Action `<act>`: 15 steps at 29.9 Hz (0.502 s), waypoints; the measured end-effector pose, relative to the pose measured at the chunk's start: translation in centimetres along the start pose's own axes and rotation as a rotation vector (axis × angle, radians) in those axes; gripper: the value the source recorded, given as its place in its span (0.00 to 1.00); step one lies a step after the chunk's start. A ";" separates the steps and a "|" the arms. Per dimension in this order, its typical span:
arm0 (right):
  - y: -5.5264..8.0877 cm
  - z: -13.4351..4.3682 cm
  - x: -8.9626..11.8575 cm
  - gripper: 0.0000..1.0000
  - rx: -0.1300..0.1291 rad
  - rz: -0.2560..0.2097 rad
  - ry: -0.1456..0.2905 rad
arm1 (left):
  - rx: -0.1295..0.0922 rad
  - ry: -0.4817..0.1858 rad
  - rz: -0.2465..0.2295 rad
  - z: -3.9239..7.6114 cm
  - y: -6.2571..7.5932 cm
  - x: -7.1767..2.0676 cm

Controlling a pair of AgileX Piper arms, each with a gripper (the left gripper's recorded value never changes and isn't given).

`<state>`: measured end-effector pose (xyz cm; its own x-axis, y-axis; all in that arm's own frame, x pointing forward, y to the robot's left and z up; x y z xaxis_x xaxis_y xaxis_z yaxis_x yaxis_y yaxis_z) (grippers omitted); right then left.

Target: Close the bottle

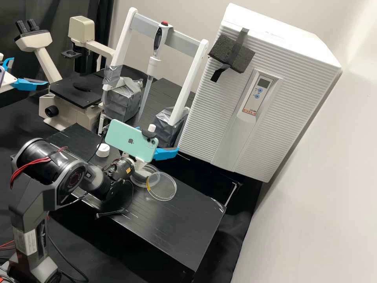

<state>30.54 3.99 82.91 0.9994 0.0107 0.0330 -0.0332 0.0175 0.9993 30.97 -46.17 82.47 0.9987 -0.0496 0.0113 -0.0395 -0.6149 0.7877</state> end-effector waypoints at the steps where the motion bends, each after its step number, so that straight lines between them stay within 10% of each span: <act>1: 0.0 0.0 0.0 1.00 0.000 0.000 0.000 | 0.000 0.000 0.000 0.0 0.0 0.00; 12: 0.0 0.0 0.0 1.00 0.000 0.000 0.000 | 0.007 -0.023 -0.003 0.4 0.0 -0.14; 15: 0.0 0.0 0.0 1.00 0.000 0.000 0.000 | -0.024 -0.084 -0.005 1.7 0.1 -0.73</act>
<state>30.54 3.99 82.91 0.9994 0.0107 0.0330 -0.0332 0.0175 0.9993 30.18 -47.54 81.46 0.9926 -0.1130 -0.0439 -0.0324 -0.5965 0.8020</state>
